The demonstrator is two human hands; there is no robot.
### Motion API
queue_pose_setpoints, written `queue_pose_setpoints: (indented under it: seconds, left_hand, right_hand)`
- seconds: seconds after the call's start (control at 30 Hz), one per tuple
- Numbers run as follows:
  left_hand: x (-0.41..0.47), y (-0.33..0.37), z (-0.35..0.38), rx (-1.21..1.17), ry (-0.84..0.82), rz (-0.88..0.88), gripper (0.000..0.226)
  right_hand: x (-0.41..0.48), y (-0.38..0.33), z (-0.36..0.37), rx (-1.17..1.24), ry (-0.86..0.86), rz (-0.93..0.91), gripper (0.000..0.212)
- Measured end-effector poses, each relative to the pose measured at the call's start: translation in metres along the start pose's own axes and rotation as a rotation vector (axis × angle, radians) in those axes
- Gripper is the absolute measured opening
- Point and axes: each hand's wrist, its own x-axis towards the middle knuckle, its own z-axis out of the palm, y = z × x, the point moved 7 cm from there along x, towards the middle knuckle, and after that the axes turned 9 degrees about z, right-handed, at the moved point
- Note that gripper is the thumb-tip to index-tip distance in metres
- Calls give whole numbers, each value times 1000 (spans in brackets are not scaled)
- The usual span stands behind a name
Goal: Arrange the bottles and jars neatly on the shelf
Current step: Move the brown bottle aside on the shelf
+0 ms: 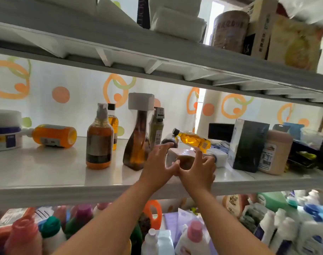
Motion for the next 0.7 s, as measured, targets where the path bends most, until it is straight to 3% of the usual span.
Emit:
queue_pose_setpoints:
  seconds: [0.13,0.27,0.7]
  left_hand:
    - [16,-2,16,-138,-125,-101,66]
    - [18,-10,37,-178,-252,-210,74]
    - [12,-20,37,-192,-260,-217,61]
  right_hand:
    - [7,19,14,20,-106,148,93]
    - [14,25,28,-36,-156,136,89]
    - [10,22,30,-78,-66,95,82]
